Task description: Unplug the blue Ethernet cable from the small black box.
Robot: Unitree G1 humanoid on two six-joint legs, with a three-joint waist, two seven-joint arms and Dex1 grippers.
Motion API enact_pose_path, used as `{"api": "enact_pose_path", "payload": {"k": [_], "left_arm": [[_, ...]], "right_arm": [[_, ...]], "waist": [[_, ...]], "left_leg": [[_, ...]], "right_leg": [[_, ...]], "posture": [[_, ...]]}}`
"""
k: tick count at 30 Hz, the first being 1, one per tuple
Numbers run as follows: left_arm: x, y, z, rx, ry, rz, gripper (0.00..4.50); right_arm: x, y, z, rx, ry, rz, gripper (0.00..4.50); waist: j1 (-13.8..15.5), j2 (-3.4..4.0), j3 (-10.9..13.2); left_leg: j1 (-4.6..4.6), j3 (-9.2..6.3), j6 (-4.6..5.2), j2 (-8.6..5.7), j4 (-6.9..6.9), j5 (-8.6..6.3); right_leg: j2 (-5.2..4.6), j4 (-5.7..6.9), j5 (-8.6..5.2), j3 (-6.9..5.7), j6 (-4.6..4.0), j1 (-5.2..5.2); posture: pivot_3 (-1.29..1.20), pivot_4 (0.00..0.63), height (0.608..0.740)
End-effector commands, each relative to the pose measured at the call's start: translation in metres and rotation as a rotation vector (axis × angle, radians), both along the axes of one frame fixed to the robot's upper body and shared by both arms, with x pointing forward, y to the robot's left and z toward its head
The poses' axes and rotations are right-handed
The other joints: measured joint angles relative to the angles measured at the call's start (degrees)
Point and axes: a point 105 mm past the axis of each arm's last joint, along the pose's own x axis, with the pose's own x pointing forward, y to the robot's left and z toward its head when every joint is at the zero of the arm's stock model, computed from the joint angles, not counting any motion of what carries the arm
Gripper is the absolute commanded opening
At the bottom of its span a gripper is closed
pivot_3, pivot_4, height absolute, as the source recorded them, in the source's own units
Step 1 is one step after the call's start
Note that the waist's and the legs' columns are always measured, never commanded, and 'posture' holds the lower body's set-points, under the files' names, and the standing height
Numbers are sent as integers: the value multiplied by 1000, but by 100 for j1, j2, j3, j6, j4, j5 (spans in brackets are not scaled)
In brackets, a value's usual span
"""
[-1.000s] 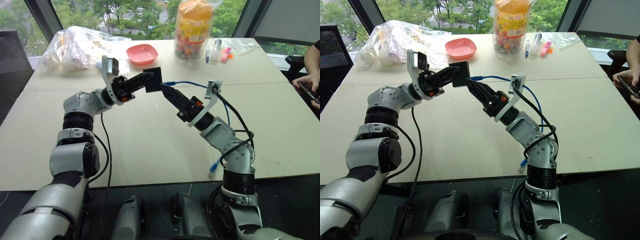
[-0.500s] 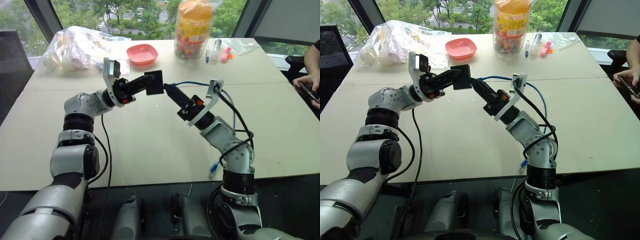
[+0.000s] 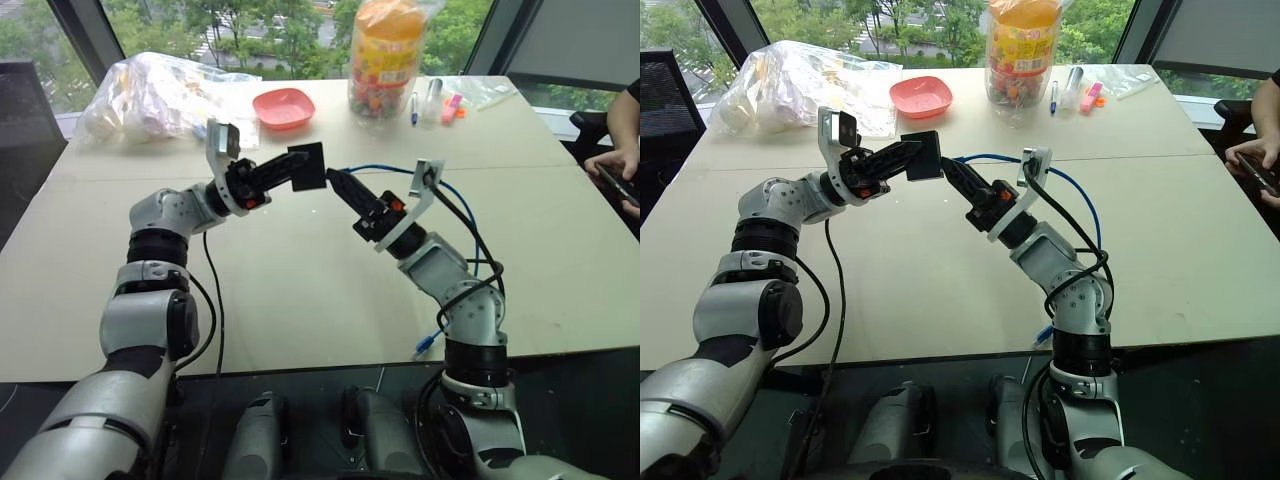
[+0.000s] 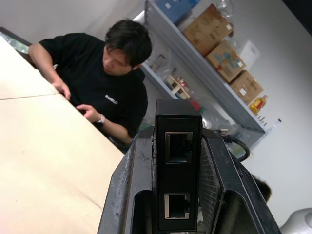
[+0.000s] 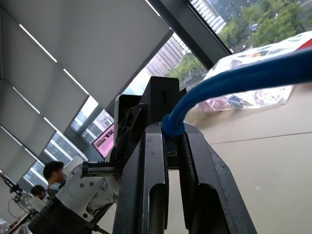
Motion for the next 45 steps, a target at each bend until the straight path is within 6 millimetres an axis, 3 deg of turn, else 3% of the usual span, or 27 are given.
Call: {"api": "enact_pose_path", "payload": {"k": [1, 7, 11, 16, 18, 21, 25, 28, 32, 37, 38, 42, 45], "left_arm": [[7, 47, 32, -57, -93, 165, 502], [15, 44, 30, -27, -108, 232, 502], [29, 24, 16, 124, -190, 352, 502], [29, 4, 11, 216, -303, 388, 502], [25, -6, 6, 267, -367, 388, 502], [17, -18, 0, 327, -451, 383, 502], [10, -29, -9, 377, -525, 393, 502], [9, -38, -17, 392, -536, 418, 502], [19, -41, -28, 429, -527, 493, 502], [30, -53, -36, 465, -548, 537, 502], [32, -55, -38, 480, -562, 547, 502], [40, -59, -43, 507, -576, 590, 502], [43, -62, -50, 528, -585, 605, 502]], "right_arm": [[15, -48, 14, 16, -44, -163, 56], [27, -63, 24, -39, -71, -195, 56], [59, -87, 42, -189, -105, -299, 56], [102, -129, 65, -337, -87, -488, 56], [110, -133, 53, -402, -56, -495, 56], [118, -136, 20, -485, 25, -491, 56], [118, -136, -29, -578, 113, -476, 56], [114, -137, -55, -586, 152, -461, 56], [114, -140, -60, -519, 170, -484, 1499], [108, -131, -60, -515, 169, -442, 4156], [103, -125, -61, -520, 163, -403, 4448], [65, -94, -61, -546, 105, -209, 4448], [41, -85, -61, -574, 65, -180, 4448]], "waist": [[-15, 0, 0], [38, 0, 0], [25, 0, 1], [3, 0, 1], [-6, 0, 1], [-14, -1, 1], [-5, 0, 1], [15, 0, 1], [10, 0, 1], [7, 0, 1], [10, 0, 0], [33, 0, 0], [31, 0, 0]], "left_leg": [[0, 1, 0, 1, 0, 0], [-4, 0, 0, -1, -7, 0], [-14, 1, 3, -14, 4, 1], [-18, 13, 11, -26, -2, -2], [-18, 18, 12, -25, -14, -2], [-16, 24, 17, -22, -18, -5], [-16, 34, 17, -22, -15, -4], [-16, 32, 16, -23, -5, -4], [-16, 20, 17, -24, 7, -4], [-15, 17, 17, -22, 7, -4], [-15, 17, 17, -22, 6, -4], [-17, 11, 17, -20, 4, -4], [-19, 8, 18, -15, 3, -5]], "right_leg": [[0, 0, 0, 0, 0, -2], [-1, -2, -1, -1, 0, -5], [-14, -7, -1, 1, -3, -1], [-14, -9, 13, 4, -9, -12], [-2, -7, 10, 3, -8, -13], [7, -2, 9, 2, -9, -14], [0, -3, 10, 4, -9, -14], [-5, -4, 10, 4, -7, -10], [-9, -4, 15, 6, 0, -5], [-5, -2, 15, 6, 1, -6], [-4, -2, 15, 5, 1, -6], [-5, -3, 15, 5, 1, -7], [-10, -4, 14, 3, 3, -8]], "posture": [[0, 150, 740], [0, 150, 740], [0, 150, 740], [0, 150, 740], [0, 150, 740], [0, 150, 740], [0, 150, 740], [0, 150, 740], [0, 150, 740], [0, 150, 740], [0, 150, 740], [0, 150, 740], [0, 150, 740]]}}
